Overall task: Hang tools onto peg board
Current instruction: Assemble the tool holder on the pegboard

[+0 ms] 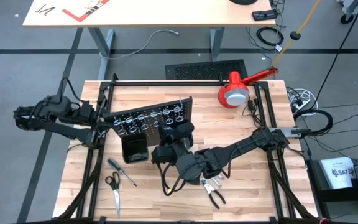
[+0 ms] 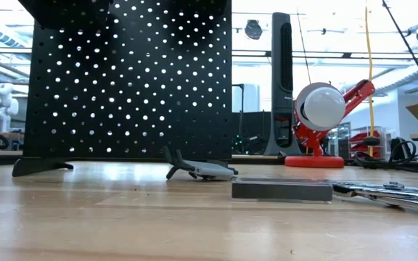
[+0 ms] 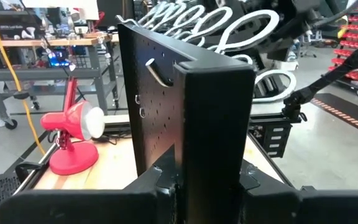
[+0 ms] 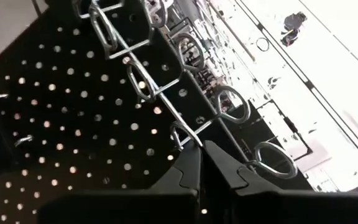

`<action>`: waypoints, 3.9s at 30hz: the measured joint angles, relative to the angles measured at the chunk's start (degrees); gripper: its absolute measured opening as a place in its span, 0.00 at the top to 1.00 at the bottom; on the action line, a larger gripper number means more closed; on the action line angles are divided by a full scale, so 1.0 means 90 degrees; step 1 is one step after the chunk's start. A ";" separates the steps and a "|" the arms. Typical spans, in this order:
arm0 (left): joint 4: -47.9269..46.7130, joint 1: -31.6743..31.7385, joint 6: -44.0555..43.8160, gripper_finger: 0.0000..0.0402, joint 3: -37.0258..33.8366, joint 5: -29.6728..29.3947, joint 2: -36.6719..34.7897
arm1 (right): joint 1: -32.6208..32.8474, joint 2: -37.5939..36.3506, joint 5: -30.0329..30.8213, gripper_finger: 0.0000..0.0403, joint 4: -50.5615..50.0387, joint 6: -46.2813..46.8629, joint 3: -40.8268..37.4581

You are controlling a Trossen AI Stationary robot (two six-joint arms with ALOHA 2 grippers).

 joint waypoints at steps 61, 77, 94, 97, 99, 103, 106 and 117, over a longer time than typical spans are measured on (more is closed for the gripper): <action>-0.0032 0.0010 0.0513 0.84 0.0002 -0.0180 -0.0005 | -0.0081 0.0034 -0.0005 1.00 -0.0010 0.1493 -0.0019; -0.0022 0.0005 0.0521 0.84 0.0002 -0.0169 -0.0005 | -0.0081 0.0034 -0.0025 1.00 -0.0227 0.2451 -0.0019; -0.0028 0.0000 0.0554 0.84 0.0002 -0.0110 -0.0005 | -0.0063 0.0046 -0.0070 1.00 -0.0307 0.1640 -0.0024; -0.0029 -0.0002 0.0575 0.84 0.0002 -0.0072 -0.0005 | 0.0008 0.0046 -0.0079 1.00 -0.0266 0.1217 -0.0024; -0.0027 -0.0002 0.0615 0.84 0.0002 -0.0037 -0.0005 | 0.0026 0.0046 -0.0120 1.00 -0.0179 0.0985 -0.0024; -0.0030 -0.0002 0.0612 0.84 0.0002 -0.0029 -0.0005 | 0.0046 0.0048 -0.0088 1.00 -0.0014 0.0560 -0.0027; -0.0027 -0.0002 0.0631 0.84 0.0002 0.0020 -0.0005 | 0.0066 0.0048 -0.0122 1.00 0.0045 0.0370 -0.0027; -0.0078 0.0000 0.0646 0.84 0.0012 0.0039 -0.0007 | 0.0067 0.0045 -0.0366 1.00 0.0037 0.0985 -0.0026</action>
